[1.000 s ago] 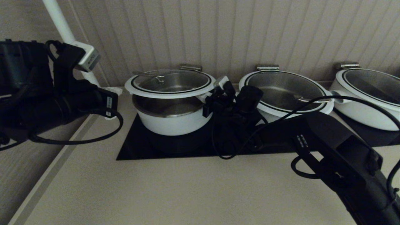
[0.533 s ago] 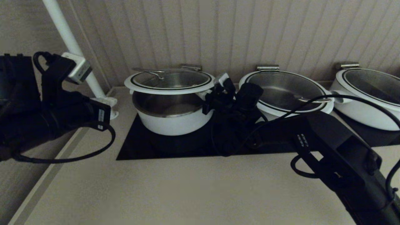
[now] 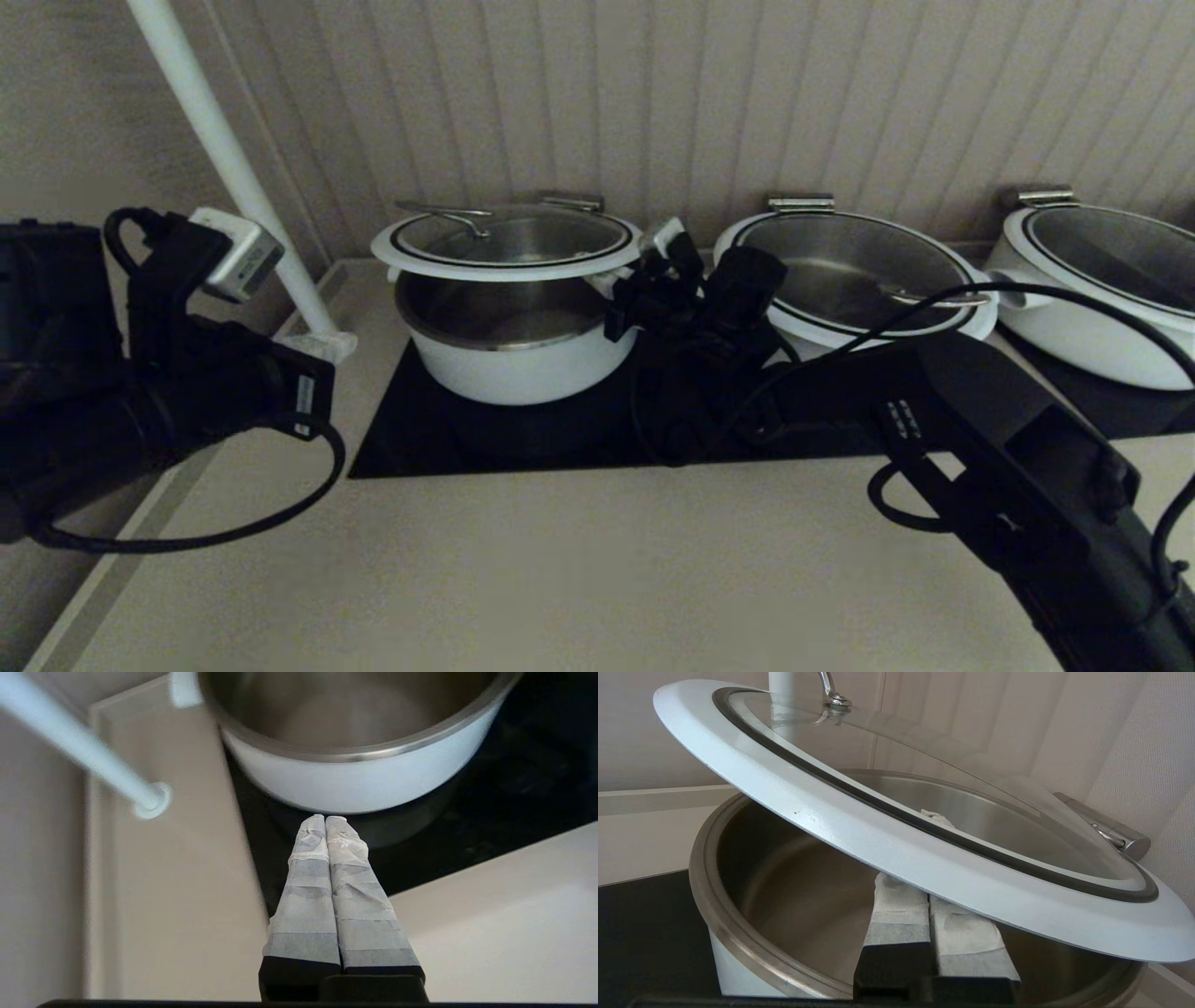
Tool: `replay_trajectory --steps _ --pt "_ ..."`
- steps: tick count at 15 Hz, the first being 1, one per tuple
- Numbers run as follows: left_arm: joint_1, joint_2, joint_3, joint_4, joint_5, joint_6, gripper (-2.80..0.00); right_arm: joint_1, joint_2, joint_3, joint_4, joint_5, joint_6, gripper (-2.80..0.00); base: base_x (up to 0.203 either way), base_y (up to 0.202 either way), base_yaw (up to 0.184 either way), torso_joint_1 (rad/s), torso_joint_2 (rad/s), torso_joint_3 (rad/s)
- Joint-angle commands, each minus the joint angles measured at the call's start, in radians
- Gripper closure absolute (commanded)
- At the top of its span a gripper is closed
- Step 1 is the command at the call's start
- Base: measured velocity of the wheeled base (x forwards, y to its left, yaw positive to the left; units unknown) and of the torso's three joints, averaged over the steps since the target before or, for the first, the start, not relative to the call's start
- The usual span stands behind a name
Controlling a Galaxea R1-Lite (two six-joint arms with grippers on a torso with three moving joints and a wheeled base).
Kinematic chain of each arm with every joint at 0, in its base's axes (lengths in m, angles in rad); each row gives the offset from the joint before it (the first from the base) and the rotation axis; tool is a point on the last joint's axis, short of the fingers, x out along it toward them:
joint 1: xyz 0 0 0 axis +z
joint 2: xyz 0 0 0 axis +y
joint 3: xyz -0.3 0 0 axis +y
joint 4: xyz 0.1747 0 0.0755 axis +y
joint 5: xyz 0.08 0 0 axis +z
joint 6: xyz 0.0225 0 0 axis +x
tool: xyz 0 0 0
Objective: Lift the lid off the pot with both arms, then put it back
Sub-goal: Open the pot lid completely
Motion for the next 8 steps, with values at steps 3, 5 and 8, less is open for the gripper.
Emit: replay_trajectory --steps 3,5,8 --pt "-0.049 0.114 0.002 -0.162 0.005 -0.036 0.0 0.0 -0.002 0.0 -0.007 0.003 -0.001 0.0 0.0 0.0 0.0 0.0 0.0 0.0" --pt "-0.051 0.152 -0.005 -0.208 0.005 -0.034 0.0 0.0 -0.003 0.0 -0.007 0.003 -0.001 0.0 0.0 0.0 0.0 0.0 0.0 0.0" --pt "-0.055 0.173 0.0 -0.211 0.005 -0.04 0.0 0.0 -0.003 0.0 -0.005 0.003 -0.001 0.0 0.0 0.0 0.0 0.0 0.0 0.0"
